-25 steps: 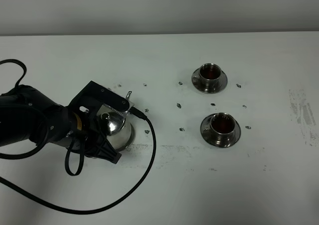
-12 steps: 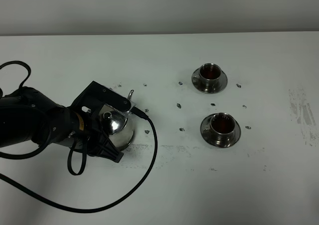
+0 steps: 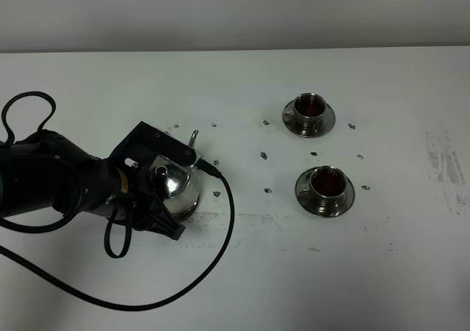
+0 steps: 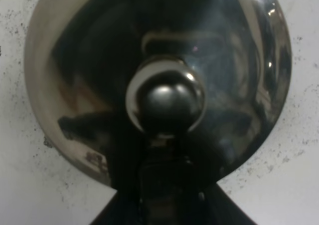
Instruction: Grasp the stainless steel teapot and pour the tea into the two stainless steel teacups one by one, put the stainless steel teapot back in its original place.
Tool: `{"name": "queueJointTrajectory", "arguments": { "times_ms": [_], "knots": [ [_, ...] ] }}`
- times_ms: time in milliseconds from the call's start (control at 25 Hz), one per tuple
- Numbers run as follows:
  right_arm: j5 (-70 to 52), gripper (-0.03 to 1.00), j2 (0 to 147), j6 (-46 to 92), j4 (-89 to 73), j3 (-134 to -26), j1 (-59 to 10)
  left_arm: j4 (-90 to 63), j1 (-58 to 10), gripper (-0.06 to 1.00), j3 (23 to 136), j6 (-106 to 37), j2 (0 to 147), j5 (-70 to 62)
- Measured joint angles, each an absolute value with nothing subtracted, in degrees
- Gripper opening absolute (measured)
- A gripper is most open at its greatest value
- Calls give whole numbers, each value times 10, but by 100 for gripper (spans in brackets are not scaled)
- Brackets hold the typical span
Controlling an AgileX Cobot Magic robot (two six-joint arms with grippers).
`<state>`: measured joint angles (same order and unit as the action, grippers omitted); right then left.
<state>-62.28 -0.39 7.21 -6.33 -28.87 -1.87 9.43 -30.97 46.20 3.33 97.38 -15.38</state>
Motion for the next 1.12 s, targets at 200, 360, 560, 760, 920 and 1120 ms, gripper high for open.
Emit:
{"name": "queueJointTrajectory", "arguments": {
  "times_ms": [200, 360, 560, 760, 920, 1120],
  "knots": [
    [-623, 59, -4, 72, -63, -289, -19, 94, -310, 20, 462, 33, 973, -154],
    [-623, 59, -4, 73, -63, -289, -19, 94, -310, 20, 462, 33, 969, -158],
    [-623, 59, -4, 73, -63, -289, -19, 94, -310, 20, 462, 34, 967, -166],
    [-623, 59, -4, 73, -63, -289, -19, 93, -310, 20, 462, 34, 967, -166],
    [-623, 59, -4, 72, -63, -289, -19, 93, -310, 20, 462, 37, 967, -166],
    [-623, 59, -4, 72, -63, -289, -19, 93, -310, 20, 462, 38, 967, -166]
  ]
}}
